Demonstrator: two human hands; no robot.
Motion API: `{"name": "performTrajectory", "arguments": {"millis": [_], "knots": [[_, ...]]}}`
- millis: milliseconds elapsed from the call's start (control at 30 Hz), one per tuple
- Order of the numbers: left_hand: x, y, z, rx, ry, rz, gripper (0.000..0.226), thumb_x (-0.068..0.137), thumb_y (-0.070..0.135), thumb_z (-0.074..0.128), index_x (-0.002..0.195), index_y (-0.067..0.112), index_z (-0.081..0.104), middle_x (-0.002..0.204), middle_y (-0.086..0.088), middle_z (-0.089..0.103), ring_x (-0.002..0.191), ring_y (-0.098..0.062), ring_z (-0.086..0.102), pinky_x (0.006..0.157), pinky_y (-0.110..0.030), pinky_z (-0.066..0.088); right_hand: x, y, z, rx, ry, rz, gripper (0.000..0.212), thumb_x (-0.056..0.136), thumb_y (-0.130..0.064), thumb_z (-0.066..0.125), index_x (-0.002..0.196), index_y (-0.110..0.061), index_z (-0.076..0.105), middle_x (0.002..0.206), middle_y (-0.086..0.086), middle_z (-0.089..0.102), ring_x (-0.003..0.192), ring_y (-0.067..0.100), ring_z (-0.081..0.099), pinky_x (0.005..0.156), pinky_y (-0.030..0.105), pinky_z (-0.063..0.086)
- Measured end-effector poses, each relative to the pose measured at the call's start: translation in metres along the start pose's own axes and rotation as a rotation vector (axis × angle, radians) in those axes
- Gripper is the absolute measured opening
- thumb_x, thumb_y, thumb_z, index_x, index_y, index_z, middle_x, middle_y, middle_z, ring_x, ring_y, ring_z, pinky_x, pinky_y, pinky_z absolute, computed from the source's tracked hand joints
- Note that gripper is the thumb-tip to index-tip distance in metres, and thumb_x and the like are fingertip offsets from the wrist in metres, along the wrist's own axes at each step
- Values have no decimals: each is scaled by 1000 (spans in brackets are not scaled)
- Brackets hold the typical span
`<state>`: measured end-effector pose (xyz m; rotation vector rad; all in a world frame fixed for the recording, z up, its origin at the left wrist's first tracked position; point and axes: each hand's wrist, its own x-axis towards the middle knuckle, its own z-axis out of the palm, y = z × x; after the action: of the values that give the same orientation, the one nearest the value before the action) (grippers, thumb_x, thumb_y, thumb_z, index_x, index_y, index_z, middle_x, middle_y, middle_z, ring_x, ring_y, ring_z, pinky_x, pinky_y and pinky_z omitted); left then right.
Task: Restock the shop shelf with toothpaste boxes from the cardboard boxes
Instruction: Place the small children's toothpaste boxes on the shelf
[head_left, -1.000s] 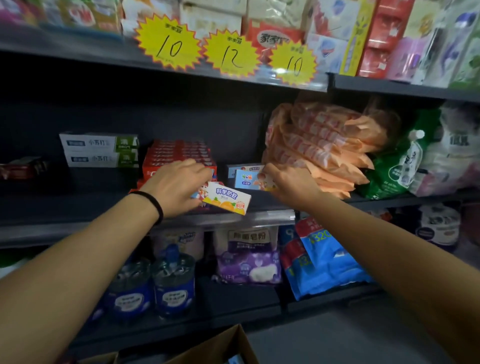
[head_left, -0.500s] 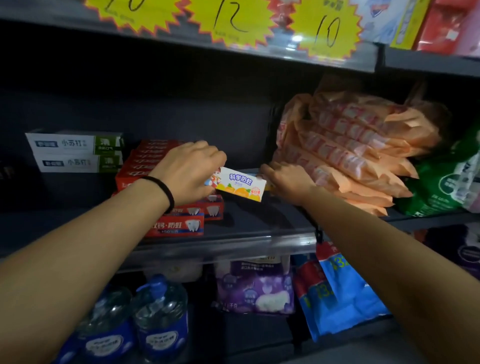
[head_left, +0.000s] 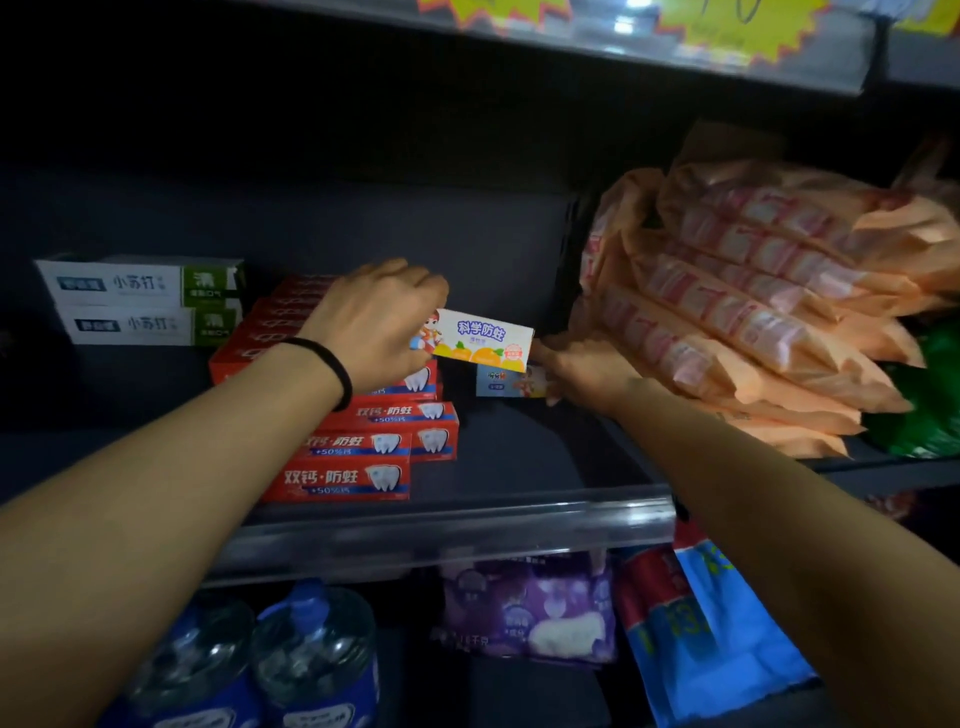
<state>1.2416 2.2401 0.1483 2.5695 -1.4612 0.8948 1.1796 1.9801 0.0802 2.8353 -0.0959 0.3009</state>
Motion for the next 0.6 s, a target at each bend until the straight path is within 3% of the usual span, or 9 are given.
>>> {"name": "performTrajectory", "arguments": {"millis": [133, 433, 600], "knots": [[3, 2, 3, -20, -1, -21, 34, 79, 28, 69, 106, 16, 53, 108, -5, 57, 100, -23, 50, 73, -34, 42, 1, 3, -1, 6, 0, 3, 72, 83, -27, 69, 146, -26, 35, 142, 4, 46, 126, 26, 47, 90, 32, 40], [9, 5, 2, -26, 11, -25, 35, 80, 30, 69, 107, 17, 52, 109, -4, 56, 101, -22, 50, 72, -29, 34, 4, 2, -1, -1, -4, 19, 70, 85, -27, 66, 147, -24, 34, 143, 4, 44, 125, 26, 48, 89, 34, 41], [10, 16, -6, -43, 40, -21, 33, 79, 28, 70, 103, 16, 52, 108, -5, 57, 100, -23, 50, 69, -29, 32, -11, 9, -23, 159, 61, 54, 59, 86, -23, 65, 141, -22, 43, 133, 6, 52, 118, 28, 53, 89, 36, 45]]}}
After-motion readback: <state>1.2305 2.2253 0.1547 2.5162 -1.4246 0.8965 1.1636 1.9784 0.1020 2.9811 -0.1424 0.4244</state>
